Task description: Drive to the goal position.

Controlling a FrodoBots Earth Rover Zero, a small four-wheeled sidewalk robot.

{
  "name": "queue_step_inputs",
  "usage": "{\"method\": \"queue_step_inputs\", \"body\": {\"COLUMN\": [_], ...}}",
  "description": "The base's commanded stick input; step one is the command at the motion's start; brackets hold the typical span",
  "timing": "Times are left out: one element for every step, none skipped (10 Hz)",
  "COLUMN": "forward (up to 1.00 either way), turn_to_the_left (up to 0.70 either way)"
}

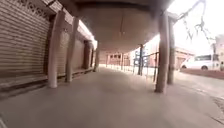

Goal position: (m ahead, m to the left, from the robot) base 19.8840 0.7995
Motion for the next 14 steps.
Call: {"method": "queue_step_inputs", "body": {"forward": [0.7,0.7,0.7,0.7,0.7,0.7,0.7,0.7,0.7,0.7,0.7,0.7,0.7,0.7], "turn_to_the_left": [0.0,0.0,0.0,-0.01,-0.03,-0.05,-0.08,-0.1,-0.12,-0.15,-0.17,-0.19,-0.22,-0.19]}}
